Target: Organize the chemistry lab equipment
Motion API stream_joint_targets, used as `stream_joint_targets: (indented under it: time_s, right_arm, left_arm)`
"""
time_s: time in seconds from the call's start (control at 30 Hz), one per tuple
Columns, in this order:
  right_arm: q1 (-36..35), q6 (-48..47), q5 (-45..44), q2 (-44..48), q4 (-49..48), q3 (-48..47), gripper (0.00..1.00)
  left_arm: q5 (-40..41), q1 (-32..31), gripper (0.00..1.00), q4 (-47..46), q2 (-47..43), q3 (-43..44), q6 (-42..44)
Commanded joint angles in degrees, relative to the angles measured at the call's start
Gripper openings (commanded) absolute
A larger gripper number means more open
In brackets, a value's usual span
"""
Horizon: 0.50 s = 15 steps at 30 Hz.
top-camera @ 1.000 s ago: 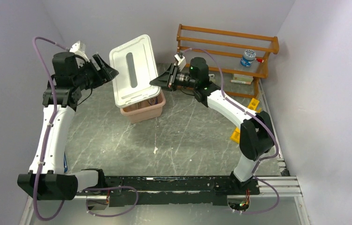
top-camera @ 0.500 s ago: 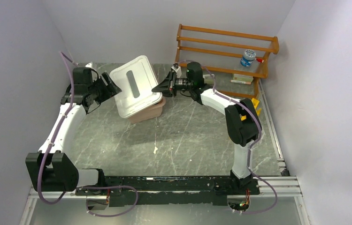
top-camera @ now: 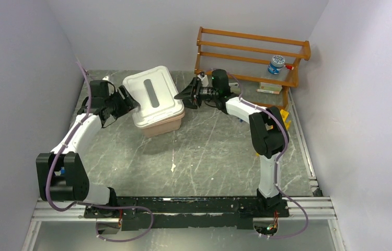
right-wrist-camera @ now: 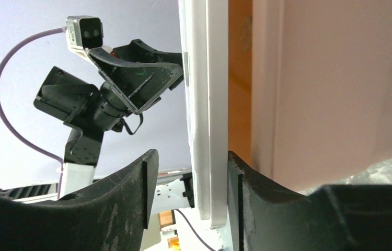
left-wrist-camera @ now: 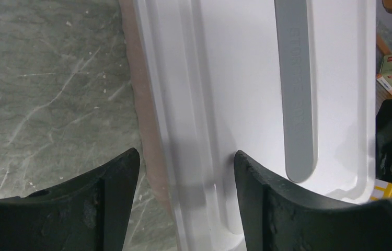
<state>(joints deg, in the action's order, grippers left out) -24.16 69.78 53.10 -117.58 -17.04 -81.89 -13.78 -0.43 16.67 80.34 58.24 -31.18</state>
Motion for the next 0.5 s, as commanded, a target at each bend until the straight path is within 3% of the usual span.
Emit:
stream_joint_targets:
  time_s: [0.0,0.2,0.47]
  right_arm:
    - [0.4,-4.1,-0.9,2.1,3.8,0.1,0.55]
    - [0.8,-13.5,-7.0,4.9,16.6,-2.2,0.63]
    - [-0.2,-29.3,-24.6,9.5,33.7,-5.1,0.63]
  left_arm:
    - [-3.2,0.3,0.71,-1.6,1.2,1.8,1.1]
    - [-0.6,0.3,0.72,3.2,2.4,5.4,4.3]
    - [1.4,0.3,0.73,5.6,1.0,7.4,6.9]
